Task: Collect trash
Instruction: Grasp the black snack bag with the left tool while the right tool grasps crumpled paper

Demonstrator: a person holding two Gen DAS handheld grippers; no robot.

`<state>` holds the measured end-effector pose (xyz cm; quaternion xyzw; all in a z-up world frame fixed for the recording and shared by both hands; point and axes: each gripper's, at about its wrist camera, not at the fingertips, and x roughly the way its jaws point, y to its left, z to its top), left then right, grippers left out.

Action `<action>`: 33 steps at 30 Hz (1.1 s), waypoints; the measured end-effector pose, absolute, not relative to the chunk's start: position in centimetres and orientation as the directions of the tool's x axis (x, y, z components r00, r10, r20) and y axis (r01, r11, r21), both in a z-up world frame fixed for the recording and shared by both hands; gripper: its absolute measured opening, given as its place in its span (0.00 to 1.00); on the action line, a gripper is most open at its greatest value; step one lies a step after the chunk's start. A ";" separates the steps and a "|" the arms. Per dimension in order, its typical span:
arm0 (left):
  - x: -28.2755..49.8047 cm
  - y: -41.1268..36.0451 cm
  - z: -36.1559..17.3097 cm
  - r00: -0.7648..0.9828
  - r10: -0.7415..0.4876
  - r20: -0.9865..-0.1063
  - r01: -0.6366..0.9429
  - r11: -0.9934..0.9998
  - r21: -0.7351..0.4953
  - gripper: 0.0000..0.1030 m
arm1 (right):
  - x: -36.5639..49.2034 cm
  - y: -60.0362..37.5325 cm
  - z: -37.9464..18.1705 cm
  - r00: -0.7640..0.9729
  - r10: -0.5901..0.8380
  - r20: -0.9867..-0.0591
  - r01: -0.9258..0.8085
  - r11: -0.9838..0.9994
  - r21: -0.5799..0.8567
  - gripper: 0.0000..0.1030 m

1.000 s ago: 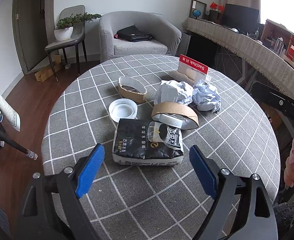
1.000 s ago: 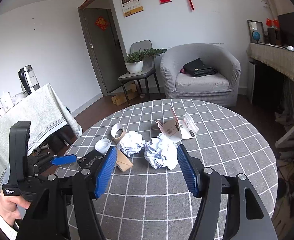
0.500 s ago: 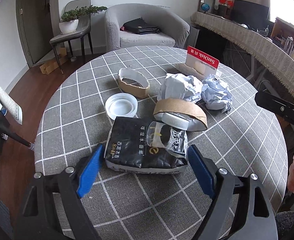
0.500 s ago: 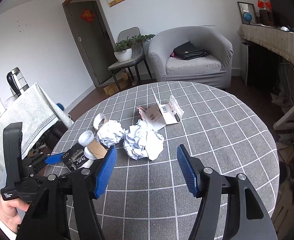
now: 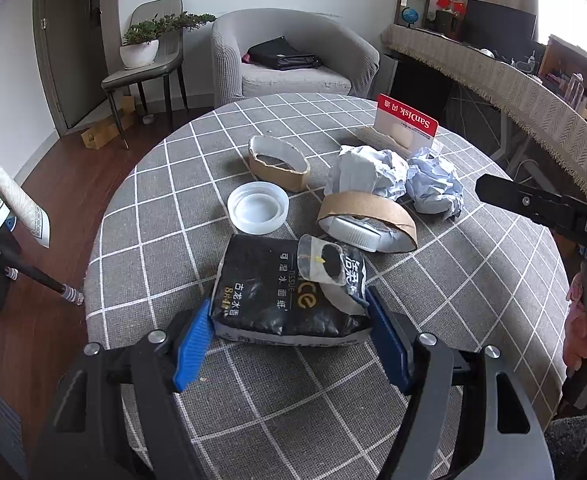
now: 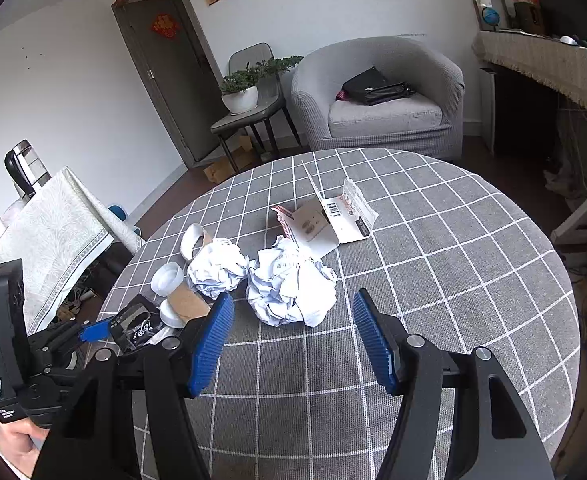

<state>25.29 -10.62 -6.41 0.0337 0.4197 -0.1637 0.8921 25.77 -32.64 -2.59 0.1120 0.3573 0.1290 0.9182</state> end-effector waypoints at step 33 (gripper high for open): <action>23.3 -3.2 -4.8 0.625 -0.298 -0.721 0.267 0.950 -0.161 0.71 | 29.7 -30.5 -4.7 0.678 0.257 -0.689 -0.028 0.945 0.326 0.53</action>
